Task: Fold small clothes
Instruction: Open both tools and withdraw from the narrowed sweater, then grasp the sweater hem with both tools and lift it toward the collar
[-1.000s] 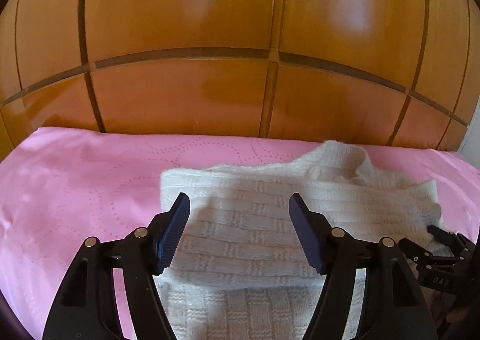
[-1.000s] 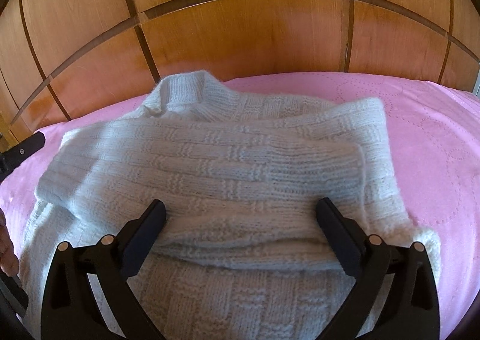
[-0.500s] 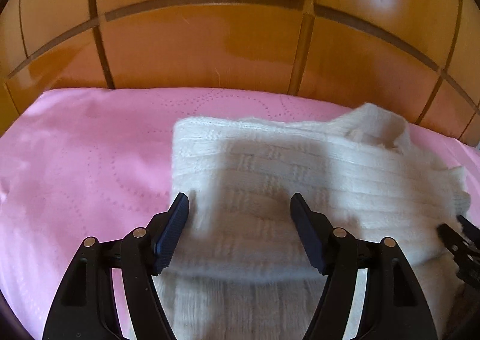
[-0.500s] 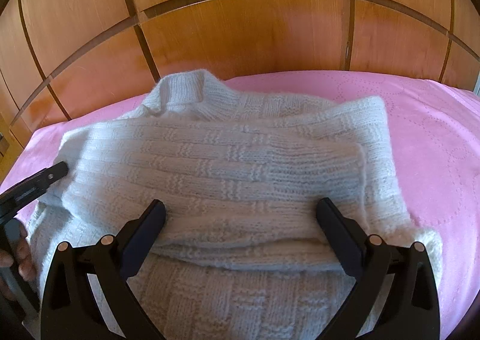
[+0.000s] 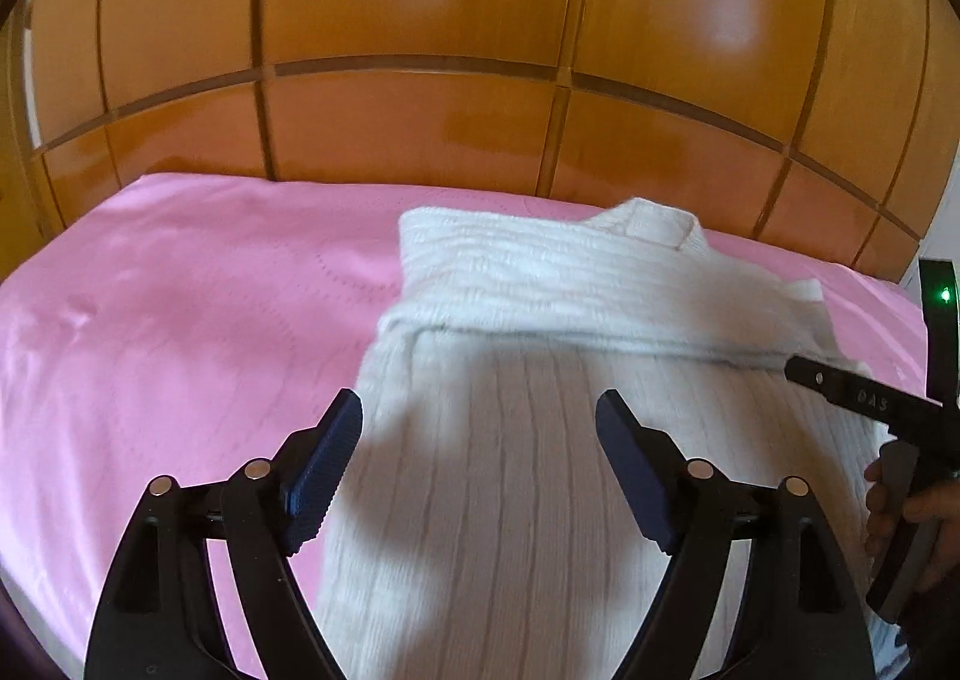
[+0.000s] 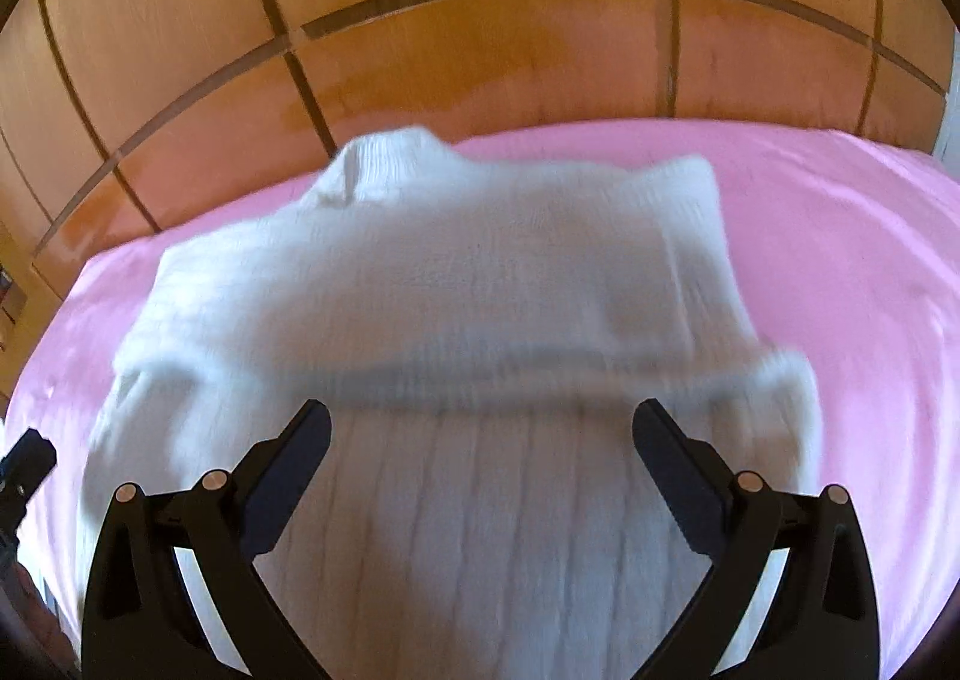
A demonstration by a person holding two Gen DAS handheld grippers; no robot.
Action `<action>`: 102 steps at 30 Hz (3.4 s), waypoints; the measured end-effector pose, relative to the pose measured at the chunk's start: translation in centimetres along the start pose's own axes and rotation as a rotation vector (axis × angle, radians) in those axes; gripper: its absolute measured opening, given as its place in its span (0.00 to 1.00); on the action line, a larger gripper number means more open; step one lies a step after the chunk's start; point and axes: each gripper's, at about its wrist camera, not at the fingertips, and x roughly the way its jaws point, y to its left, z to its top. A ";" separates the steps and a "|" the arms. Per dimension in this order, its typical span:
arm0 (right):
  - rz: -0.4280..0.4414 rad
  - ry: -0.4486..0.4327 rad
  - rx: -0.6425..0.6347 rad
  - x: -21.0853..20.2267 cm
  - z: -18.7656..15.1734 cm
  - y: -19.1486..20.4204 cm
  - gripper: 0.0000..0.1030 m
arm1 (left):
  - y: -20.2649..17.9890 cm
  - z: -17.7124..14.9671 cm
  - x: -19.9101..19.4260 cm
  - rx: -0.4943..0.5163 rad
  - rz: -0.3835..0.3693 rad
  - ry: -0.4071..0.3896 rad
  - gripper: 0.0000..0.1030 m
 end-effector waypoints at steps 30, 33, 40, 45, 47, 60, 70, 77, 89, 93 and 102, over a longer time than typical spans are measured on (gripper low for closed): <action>0.014 0.034 0.112 -9.1 -10.6 -5.8 0.98 | 2.2 -7.5 -4.5 0.023 0.026 0.066 0.77; 0.010 0.062 0.145 -9.0 -11.2 -7.0 0.98 | 2.7 -7.8 -4.3 0.007 0.030 0.082 0.77; 0.043 0.105 0.144 -9.8 -13.1 -7.8 0.98 | 3.6 -8.8 -4.1 0.005 0.022 0.127 0.77; 0.099 0.152 0.161 -10.9 -15.0 -8.2 0.98 | 5.3 -10.1 -4.3 -0.026 -0.061 0.184 0.71; 0.139 0.189 0.182 -11.3 -15.8 -8.4 0.98 | 5.7 -10.6 -4.6 -0.036 -0.104 0.210 0.56; 0.287 0.245 0.147 -13.4 -16.5 -7.2 0.13 | 6.4 -11.0 -6.2 -0.057 -0.334 0.269 0.09; 0.393 0.043 0.339 -12.1 -8.4 -9.3 0.13 | 6.7 -3.2 -3.7 -0.235 -0.518 0.162 0.08; 0.355 -0.001 0.477 -8.2 -3.7 -11.8 0.25 | 6.1 2.1 3.3 -0.287 -0.398 0.183 0.07; 0.241 -0.026 0.394 -10.4 -7.2 -13.2 0.91 | 10.2 -0.6 3.7 -0.331 -0.363 0.177 0.69; 0.204 0.027 0.325 -8.2 -8.5 -11.0 0.91 | 9.2 -2.6 4.0 -0.266 -0.381 0.221 0.70; 0.180 0.047 0.218 -6.2 -7.0 -7.4 0.21 | 6.1 -3.4 5.0 -0.130 -0.358 0.262 0.21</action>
